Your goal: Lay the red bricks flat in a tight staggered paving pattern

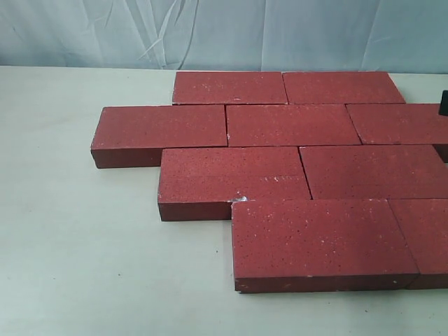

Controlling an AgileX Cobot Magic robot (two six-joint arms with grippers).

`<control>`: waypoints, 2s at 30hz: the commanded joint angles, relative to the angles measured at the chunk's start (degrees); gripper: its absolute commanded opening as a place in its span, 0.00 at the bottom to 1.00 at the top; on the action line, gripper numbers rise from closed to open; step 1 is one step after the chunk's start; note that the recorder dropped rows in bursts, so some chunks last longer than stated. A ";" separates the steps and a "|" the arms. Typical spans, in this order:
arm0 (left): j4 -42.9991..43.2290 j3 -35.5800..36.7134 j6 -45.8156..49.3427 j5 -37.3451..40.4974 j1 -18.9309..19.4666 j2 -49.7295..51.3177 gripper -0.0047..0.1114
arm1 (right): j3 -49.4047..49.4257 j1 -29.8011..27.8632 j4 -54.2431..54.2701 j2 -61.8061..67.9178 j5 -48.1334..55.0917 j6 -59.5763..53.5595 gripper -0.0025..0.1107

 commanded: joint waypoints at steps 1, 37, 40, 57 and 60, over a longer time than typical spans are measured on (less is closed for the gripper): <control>3.67 4.64 -0.27 -4.30 0.08 -0.34 0.04 | 0.35 -0.20 -0.16 -0.32 -0.54 0.10 0.02; 14.42 18.34 -11.44 -12.00 0.08 -0.34 0.04 | 0.35 -0.20 -0.16 -0.32 -0.54 0.10 0.02; 14.42 18.34 -11.44 -12.00 0.08 -0.34 0.04 | 0.35 -0.20 -0.16 -0.32 -0.54 0.10 0.02; 14.43 18.34 -11.44 -12.00 0.08 -0.34 0.04 | 0.35 -0.20 -0.27 -0.32 -0.54 0.10 0.02; 14.43 18.34 -11.44 -12.00 0.08 -0.34 0.04 | 0.35 -0.31 -0.27 -2.87 -0.54 0.10 0.02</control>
